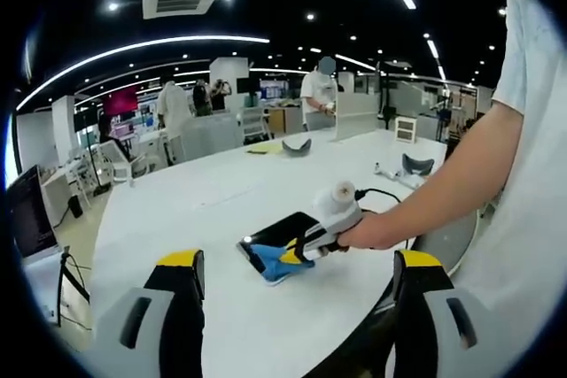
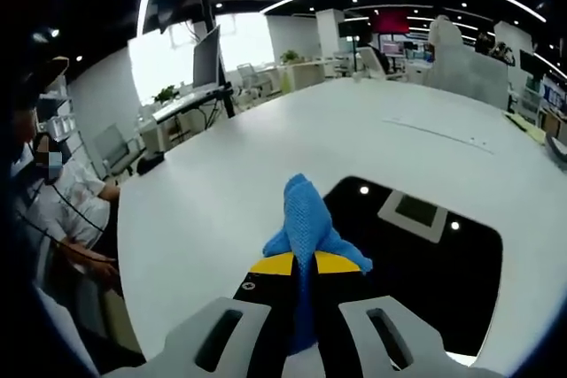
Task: Wipe the mirror surface with the cleaning cloth until all visible marks leave the cleaned area.
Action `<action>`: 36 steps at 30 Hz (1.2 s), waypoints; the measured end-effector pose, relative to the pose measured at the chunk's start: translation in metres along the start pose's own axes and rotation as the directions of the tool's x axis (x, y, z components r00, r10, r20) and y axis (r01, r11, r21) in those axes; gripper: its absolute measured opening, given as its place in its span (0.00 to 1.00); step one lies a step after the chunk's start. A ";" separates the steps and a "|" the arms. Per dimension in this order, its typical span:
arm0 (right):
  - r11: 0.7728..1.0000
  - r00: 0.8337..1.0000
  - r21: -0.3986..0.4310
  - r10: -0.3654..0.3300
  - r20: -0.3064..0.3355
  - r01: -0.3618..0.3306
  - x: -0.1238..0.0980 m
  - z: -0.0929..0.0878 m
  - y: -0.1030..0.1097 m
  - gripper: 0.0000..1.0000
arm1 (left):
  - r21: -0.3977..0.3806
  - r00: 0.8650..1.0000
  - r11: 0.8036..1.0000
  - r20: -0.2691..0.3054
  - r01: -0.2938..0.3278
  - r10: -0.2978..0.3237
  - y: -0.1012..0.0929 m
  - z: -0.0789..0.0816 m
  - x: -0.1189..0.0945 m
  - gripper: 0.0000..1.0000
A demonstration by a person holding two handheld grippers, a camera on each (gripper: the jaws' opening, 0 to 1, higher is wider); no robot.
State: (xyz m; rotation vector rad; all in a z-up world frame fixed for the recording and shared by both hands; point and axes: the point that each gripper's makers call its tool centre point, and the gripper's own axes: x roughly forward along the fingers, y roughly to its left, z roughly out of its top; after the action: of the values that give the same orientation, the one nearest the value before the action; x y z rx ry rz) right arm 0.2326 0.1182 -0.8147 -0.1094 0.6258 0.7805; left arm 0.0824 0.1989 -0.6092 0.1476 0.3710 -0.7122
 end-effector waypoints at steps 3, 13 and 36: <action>1.000 1.000 0.000 -0.004 0.002 0.004 -0.003 -0.001 -0.004 0.01 | 0.001 1.000 1.000 0.002 0.006 -0.006 0.001 0.001 0.003 0.89; 0.998 0.998 0.027 -0.055 0.008 0.055 -0.021 -0.006 -0.027 0.01 | 0.007 0.999 1.000 0.010 0.031 -0.031 0.002 0.004 0.011 0.88; 0.979 0.984 0.105 -0.178 0.022 0.175 -0.072 -0.022 -0.074 0.01 | 0.027 0.996 0.996 0.022 0.088 -0.089 -0.004 0.011 0.023 0.88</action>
State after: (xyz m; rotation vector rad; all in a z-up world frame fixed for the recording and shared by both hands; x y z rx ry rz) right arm 0.2334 0.0133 -0.8016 -0.0574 0.6161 0.5762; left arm 0.0994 0.1792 -0.6080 0.1479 0.3484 -0.8058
